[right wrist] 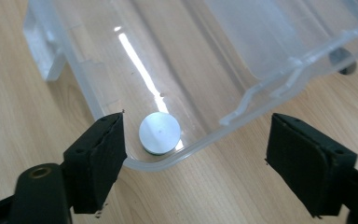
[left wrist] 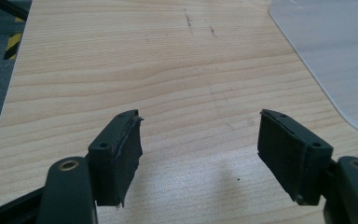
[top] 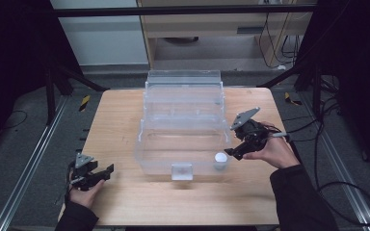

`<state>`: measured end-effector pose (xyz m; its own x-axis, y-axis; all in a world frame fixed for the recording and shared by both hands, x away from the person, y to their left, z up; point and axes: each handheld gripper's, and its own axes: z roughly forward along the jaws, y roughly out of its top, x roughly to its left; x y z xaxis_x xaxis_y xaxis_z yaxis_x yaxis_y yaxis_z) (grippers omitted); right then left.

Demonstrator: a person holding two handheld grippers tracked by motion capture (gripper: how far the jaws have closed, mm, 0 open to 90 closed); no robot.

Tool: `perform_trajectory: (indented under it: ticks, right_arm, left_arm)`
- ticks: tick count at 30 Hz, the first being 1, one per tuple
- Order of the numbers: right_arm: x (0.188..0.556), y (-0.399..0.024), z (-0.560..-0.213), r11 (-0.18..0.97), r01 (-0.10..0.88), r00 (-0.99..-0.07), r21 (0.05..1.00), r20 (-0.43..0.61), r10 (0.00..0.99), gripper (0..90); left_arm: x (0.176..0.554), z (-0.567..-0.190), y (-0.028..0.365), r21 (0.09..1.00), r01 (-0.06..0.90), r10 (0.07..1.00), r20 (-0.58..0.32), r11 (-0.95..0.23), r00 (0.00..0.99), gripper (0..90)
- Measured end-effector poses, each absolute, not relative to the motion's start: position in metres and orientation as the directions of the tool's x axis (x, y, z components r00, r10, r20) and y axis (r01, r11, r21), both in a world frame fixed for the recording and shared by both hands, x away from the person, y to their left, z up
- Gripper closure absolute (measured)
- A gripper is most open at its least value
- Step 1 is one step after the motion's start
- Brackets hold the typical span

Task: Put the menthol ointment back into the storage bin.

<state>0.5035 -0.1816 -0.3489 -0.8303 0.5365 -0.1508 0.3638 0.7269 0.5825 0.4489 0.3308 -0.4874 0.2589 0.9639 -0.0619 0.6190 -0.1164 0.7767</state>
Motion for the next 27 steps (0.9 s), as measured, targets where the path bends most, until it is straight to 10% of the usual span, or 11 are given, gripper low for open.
perform_trajectory:
  ticks: [27]
  right_arm:
    - [0.454, -0.255, -0.428, 0.309, 0.54, -0.534, 0.783, 0.034, 0.845, 7.6]
  left_arm:
    - [0.446, -0.485, 0.329, 0.779, 0.617, 0.959, -0.083, -0.107, 0.271, 42.4]
